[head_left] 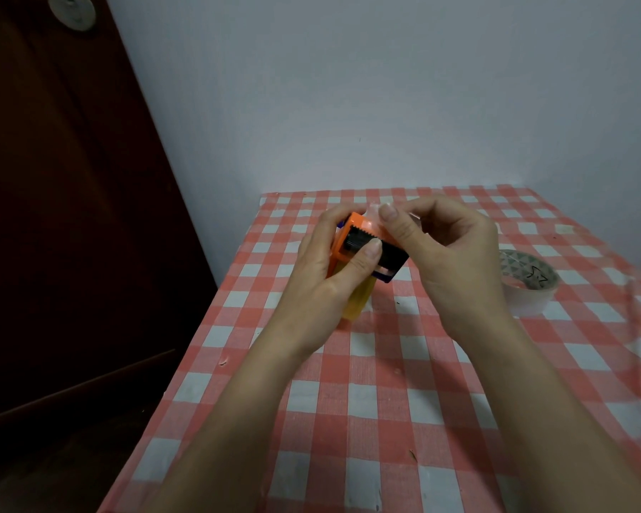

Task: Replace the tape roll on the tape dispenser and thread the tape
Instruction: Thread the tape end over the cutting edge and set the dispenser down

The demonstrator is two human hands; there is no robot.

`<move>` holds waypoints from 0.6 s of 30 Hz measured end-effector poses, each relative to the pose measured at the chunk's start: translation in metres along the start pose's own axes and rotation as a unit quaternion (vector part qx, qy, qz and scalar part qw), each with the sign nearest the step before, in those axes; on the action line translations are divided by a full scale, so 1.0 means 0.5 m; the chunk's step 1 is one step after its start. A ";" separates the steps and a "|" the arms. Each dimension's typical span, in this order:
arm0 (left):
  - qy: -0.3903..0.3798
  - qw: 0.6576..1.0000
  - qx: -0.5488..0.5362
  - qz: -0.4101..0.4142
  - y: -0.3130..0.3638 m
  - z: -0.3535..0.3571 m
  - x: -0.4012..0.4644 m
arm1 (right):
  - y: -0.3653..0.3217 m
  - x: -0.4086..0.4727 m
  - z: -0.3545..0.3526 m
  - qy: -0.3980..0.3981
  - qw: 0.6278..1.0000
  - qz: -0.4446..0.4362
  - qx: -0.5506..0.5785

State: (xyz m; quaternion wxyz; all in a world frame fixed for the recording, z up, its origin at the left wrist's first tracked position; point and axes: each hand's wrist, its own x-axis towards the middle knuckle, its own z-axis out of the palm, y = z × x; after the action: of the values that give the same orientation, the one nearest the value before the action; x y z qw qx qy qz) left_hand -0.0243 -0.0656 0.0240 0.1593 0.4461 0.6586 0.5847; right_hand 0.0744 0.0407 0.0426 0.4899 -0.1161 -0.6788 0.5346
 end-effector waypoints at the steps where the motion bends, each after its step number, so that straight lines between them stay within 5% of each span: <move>1: -0.001 1.000 0.004 0.000 0.000 0.000 0.000 | 0.001 0.000 0.000 0.000 1.000 0.001 -0.002; 18: -0.009 1.000 -0.003 0.022 0.001 0.001 0.001 | -0.004 -0.005 0.003 -0.004 1.000 0.024 -0.016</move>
State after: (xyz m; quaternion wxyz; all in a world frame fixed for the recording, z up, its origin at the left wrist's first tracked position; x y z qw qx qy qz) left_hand -0.0241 -0.0649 0.0242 0.1531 0.4653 0.6453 0.5863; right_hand 0.0753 0.0372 0.0432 0.4721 -0.1382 -0.6866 0.5354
